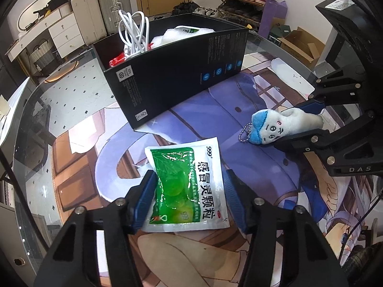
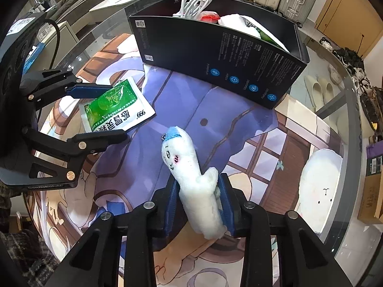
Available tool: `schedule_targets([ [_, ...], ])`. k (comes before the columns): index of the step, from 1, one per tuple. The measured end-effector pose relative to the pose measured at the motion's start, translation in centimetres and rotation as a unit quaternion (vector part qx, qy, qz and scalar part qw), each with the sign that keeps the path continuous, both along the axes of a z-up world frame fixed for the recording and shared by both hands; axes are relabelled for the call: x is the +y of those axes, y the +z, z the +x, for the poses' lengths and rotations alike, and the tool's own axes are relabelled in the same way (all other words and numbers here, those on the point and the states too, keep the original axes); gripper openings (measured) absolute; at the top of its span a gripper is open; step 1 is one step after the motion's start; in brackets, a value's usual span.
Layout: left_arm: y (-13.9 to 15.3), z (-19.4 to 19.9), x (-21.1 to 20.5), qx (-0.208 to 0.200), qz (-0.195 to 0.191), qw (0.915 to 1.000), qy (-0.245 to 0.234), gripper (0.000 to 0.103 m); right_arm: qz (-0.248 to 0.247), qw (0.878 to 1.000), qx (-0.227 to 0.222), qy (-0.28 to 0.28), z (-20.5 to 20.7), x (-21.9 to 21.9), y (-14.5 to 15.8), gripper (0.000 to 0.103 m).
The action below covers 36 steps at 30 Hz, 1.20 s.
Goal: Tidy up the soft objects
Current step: 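Grasp the white plush keychain with the right tool while the left tool grasps the green sachet, then lift the plush and green sachet and carry both toward the black box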
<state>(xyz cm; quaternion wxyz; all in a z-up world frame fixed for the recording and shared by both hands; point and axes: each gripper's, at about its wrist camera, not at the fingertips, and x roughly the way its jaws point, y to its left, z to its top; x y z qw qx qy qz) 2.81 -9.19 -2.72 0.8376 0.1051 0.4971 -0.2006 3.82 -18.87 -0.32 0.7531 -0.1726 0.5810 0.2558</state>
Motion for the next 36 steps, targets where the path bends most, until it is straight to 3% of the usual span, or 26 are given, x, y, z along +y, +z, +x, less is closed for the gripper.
schedule_targets([
  [3,0.0,0.1,0.2,0.0,-0.004,1.0,0.003,0.053,0.002,1.0,0.003,-0.004,0.1,-0.1,0.1,0.03],
  [7,0.3,0.4,0.7,0.01,-0.027,0.9994,0.018,0.041,0.008,1.0,0.005,-0.011,0.3,-0.4,0.2,0.03],
  [14,0.3,0.5,1.0,0.022,-0.037,0.9986,0.03,0.035,0.025,0.999,0.006,-0.03,0.6,-1.8,0.4,0.029],
  [36,1.5,0.5,1.0,0.015,-0.034,0.9976,0.058,0.032,0.062,0.997,-0.018,-0.049,0.2,-4.4,3.4,0.029],
])
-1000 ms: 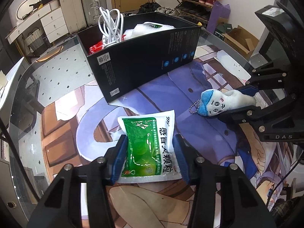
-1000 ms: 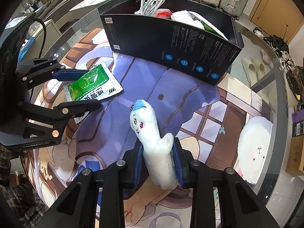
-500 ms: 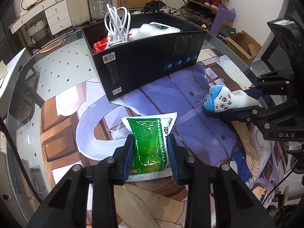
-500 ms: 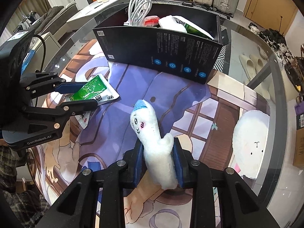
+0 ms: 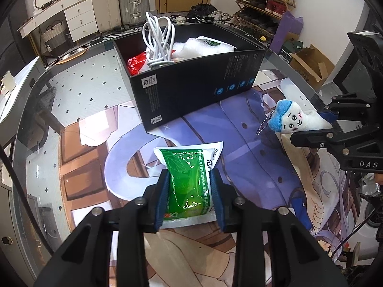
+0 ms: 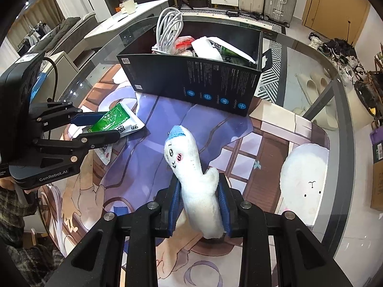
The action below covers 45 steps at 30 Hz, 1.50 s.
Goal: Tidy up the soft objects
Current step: 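Lift the plush and green sachet and carry both toward the black box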
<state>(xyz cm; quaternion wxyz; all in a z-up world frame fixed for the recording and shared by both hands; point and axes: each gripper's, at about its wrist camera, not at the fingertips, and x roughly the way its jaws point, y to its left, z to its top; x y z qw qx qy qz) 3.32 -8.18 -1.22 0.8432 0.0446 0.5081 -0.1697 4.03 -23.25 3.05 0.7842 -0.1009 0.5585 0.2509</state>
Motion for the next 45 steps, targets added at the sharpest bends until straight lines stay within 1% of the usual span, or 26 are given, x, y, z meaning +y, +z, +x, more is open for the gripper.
schedule_targets([
  [5,0.7,0.0,0.2,-0.003,-0.007,1.0,0.006,0.032,0.007,1.0,-0.009,0.0,0.2,0.2,0.8,0.029],
  [12,2.2,-0.2,0.6,-0.017,-0.016,0.9996,0.016,0.032,0.013,1.0,-0.023,0.006,0.4,0.6,2.2,0.029],
  [18,3.4,0.1,0.9,-0.026,-0.025,0.9989,0.031,0.032,0.02,0.999,-0.026,-0.001,1.2,0.6,2.6,0.029],
  [31,6.3,1.1,1.0,-0.056,-0.027,0.9973,0.04,0.031,0.038,0.998,-0.052,-0.011,2.3,0.2,5.4,0.029],
  [38,7.7,2.2,0.7,-0.077,-0.018,0.9959,0.044,0.031,0.045,0.997,-0.058,-0.012,3.2,0.4,6.4,0.029],
  [45,8.4,3.5,0.2,-0.086,-0.015,0.9952,0.042,0.031,0.052,0.996,-0.065,-0.013,4.8,0.6,7.5,0.029],
])
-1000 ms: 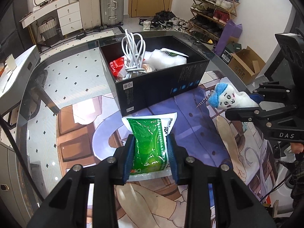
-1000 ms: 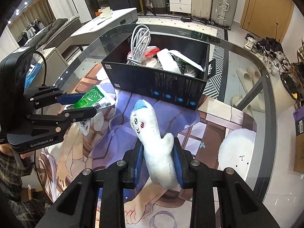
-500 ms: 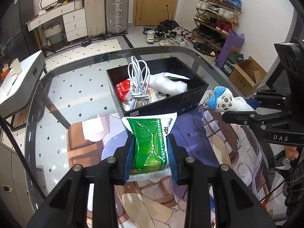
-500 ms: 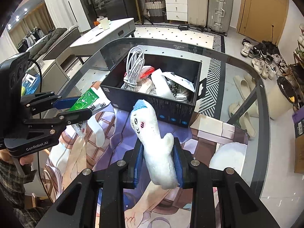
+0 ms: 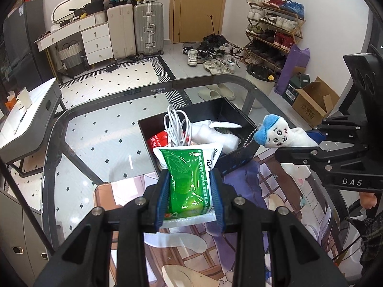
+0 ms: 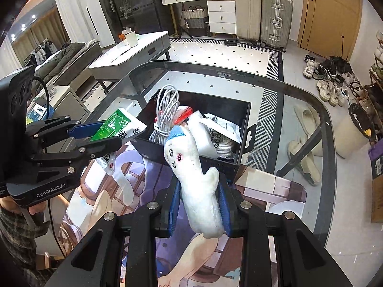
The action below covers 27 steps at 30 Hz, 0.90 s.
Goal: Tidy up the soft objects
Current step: 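Lift the plush and green sachet and carry both toward the black box, then lower the plush and sachet into the black box and open both tools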
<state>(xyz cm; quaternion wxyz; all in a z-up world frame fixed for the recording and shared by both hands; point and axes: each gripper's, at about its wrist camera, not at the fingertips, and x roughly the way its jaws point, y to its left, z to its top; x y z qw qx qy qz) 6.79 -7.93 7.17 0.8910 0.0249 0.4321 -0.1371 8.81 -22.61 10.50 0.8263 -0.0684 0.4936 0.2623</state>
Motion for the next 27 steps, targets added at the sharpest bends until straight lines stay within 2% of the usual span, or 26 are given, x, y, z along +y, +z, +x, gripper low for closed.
schedule_targets([
  [8,0.7,1.8,-0.3,-0.009,-0.001,1.0,0.001,0.031,0.01,1.0,-0.002,-0.008,2.3,0.4,0.9,0.029],
  [17,0.2,3.9,0.3,-0.002,-0.007,0.9999,0.01,0.031,0.013,1.0,-0.003,-0.01,4.5,1.3,1.1,0.029],
  [27,-1.1,6.3,0.2,0.012,-0.016,0.9997,0.012,0.031,0.018,1.0,0.013,-0.014,7.8,2.6,-0.2,0.029],
])
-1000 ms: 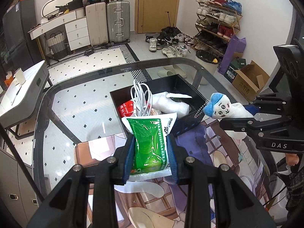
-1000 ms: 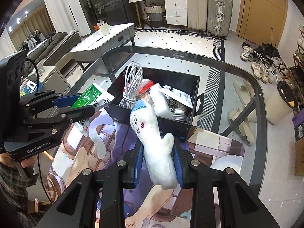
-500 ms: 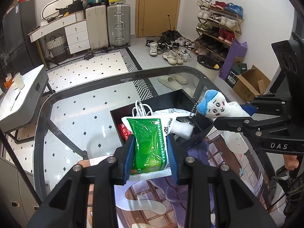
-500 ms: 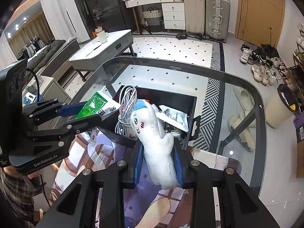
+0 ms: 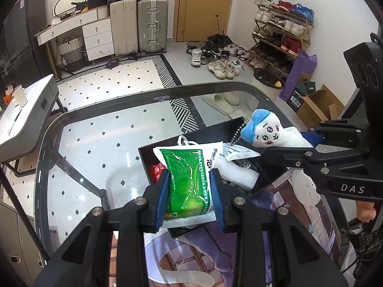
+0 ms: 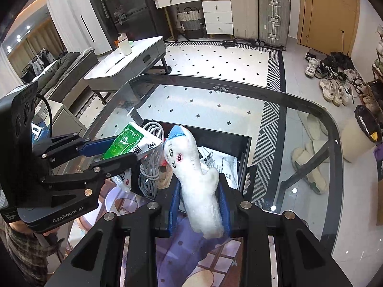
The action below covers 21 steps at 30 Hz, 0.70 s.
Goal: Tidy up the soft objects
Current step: 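Lower the plush and sachet into the black box and open both tools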
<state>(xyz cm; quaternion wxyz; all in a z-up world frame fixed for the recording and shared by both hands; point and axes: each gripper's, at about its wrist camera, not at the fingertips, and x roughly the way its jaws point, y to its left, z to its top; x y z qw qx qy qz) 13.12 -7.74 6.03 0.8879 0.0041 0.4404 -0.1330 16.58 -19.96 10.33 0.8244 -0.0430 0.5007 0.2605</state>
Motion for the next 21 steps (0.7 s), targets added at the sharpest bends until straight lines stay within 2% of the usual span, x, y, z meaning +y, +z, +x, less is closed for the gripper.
schedule_targets([
  [17,-2.5,1.8,-1.6,0.024,-0.017,0.9992,-0.027,0.031,-0.009,0.999,0.049,-0.001,4.1,2.4,-5.2,0.029],
  [21,-2.5,1.5,-1.7,0.023,-0.014,0.999,-0.035,0.034,-0.001,0.999,0.047,-0.006,4.3,2.2,-5.2,0.03],
])
